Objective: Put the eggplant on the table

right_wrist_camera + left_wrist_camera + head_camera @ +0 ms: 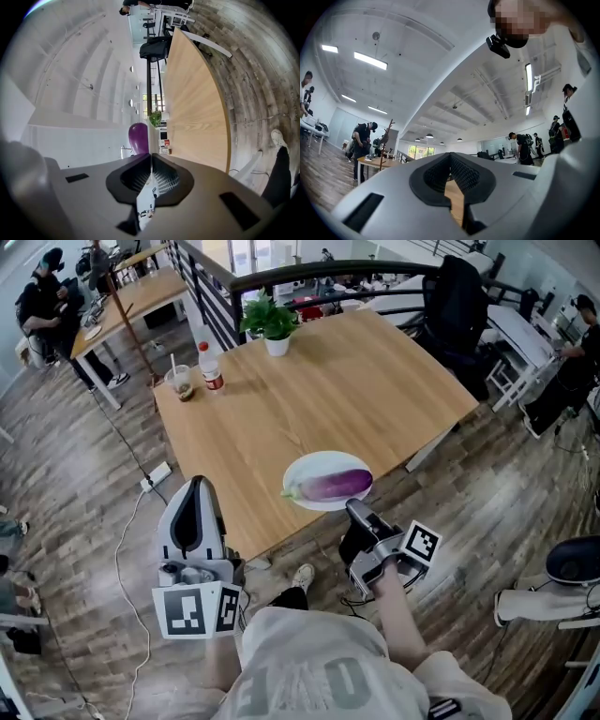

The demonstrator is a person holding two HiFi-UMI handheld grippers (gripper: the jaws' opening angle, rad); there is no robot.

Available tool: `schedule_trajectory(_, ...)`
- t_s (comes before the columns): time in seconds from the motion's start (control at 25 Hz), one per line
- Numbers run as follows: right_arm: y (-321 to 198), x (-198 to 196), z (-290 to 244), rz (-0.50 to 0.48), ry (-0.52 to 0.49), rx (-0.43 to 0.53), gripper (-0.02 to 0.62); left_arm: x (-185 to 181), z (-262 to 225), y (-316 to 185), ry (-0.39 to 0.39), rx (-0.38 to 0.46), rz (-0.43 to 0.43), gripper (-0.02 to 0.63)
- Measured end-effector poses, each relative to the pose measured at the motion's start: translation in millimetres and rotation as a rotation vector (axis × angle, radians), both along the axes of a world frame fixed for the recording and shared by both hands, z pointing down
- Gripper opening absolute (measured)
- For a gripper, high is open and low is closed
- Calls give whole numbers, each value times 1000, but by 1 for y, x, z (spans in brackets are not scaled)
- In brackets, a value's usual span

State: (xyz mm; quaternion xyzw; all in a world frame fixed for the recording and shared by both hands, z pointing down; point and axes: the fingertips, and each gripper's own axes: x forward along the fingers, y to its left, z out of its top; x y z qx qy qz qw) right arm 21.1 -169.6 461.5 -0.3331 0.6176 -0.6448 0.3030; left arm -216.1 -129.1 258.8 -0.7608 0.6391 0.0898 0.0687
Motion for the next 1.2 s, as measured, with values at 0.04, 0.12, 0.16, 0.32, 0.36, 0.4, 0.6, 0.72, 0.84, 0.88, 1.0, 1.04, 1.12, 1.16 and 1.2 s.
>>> schedule_trajectory(0.04,-11,-1,-1,7,1,2,25,0,-1,-11,-2,2,10,9)
schedule_trajectory(0.12,-32,-2,-3,21,3,8,25,2,-2,-34,-3,4,33,9)
schedule_trajectory(0.16,-40,-2,-4,28,6,11,25,3,-2,-44,-3,3,44,9)
schedule_trajectory(0.32,-70,-1,-1,57,6,4,25,8,-1,-85,2,4,86,9)
schedule_trajectory(0.36,-76,-1,0,65,6,-3,25,10,0,-93,5,1,98,9)
schedule_trajectory(0.4,-81,1,1,73,8,-10,25,13,1,-100,8,-2,110,9)
schedule_trajectory(0.6,-101,15,7,108,17,-25,25,29,3,-128,23,-14,145,9)
schedule_trajectory(0.72,-109,25,12,117,12,-36,25,39,3,-138,22,-24,149,9)
schedule_trajectory(0.84,-121,35,22,117,28,-51,25,45,2,-148,26,-25,140,9)
schedule_trajectory(0.88,-126,37,24,115,31,-52,25,46,1,-152,28,-22,134,9)
schedule_trajectory(1.0,-135,42,32,107,31,-60,25,48,-1,-157,33,-17,115,9)
schedule_trajectory(1.04,-138,43,34,105,30,-62,25,49,-2,-159,32,-16,111,9)
schedule_trajectory(1.12,-146,45,37,102,15,-63,25,52,-2,-162,29,-15,104,9)
schedule_trajectory(1.16,-148,46,39,101,7,-62,25,53,-2,-162,28,-14,102,9)
schedule_trajectory(1.2,-149,48,42,100,4,-61,25,55,-1,-161,27,-14,101,9)
